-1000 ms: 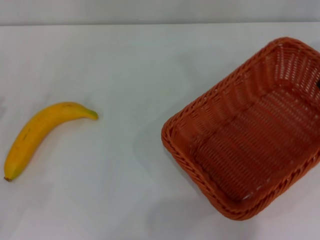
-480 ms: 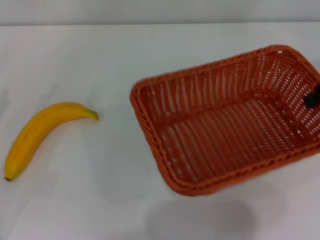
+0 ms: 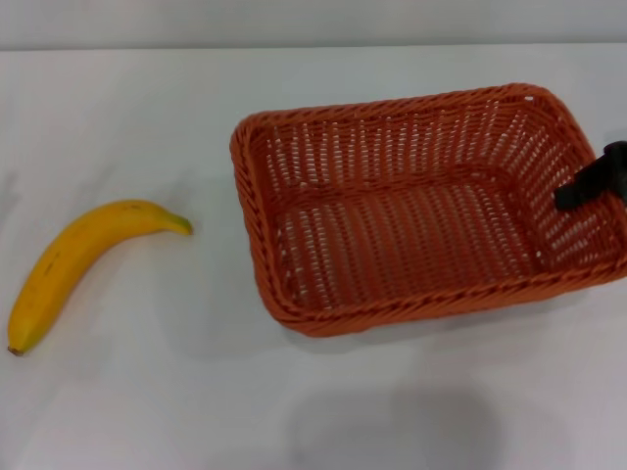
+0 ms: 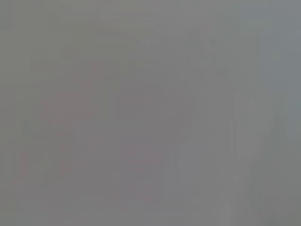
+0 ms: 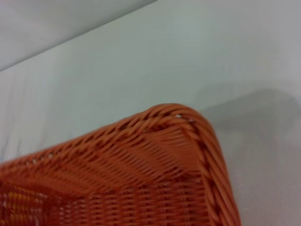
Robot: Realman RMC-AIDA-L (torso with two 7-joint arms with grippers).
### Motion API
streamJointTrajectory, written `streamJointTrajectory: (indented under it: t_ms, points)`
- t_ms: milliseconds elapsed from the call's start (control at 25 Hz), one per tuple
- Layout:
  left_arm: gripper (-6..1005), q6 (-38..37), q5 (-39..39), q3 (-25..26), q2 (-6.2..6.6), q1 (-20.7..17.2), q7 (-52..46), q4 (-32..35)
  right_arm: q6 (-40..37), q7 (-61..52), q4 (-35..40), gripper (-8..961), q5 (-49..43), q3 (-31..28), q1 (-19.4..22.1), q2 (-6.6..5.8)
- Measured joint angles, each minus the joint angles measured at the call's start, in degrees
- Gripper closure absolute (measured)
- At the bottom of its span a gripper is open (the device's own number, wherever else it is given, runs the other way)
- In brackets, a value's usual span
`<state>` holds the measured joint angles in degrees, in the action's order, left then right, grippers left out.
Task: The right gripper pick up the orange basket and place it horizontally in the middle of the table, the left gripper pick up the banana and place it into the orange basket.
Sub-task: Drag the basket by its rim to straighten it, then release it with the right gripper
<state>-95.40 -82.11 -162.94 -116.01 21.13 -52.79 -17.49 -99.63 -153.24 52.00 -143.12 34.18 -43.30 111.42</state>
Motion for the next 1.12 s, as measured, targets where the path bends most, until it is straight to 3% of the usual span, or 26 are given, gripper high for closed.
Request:
streamJointTrajectory:
  t_ms: [160,280,480,880,1120]
  points:
    - [116,-0.25,0.72,0.0,0.43,-0.13,-0.46,-0.06,0.2,-1.01,4.91,744,0.39,1.08,2.16,3.31]
    - [116,-0.35,1.25,0.0,0.55,-0.07,-0.56,-0.08,1.04,-2.52,7.3,734,2.75,3.58,4.88,4.27]
    - [116,-0.38,1.27,0.0,0.55,0.06,-0.56,-0.41,2.63,-4.16,7.9,716,5.94,9.44,7.48,3.73]
    - [116,-0.34,1.35,0.0,0.26,0.28,-0.5,-0.45,2.14,-3.14,5.81,680,6.38,8.84,7.46,3.07]
    - [116,-0.34,1.35,0.0,0.26,0.2,-0.52,-0.44,0.51,-2.18,2.64,479,8.04,8.82,6.77,1.55]
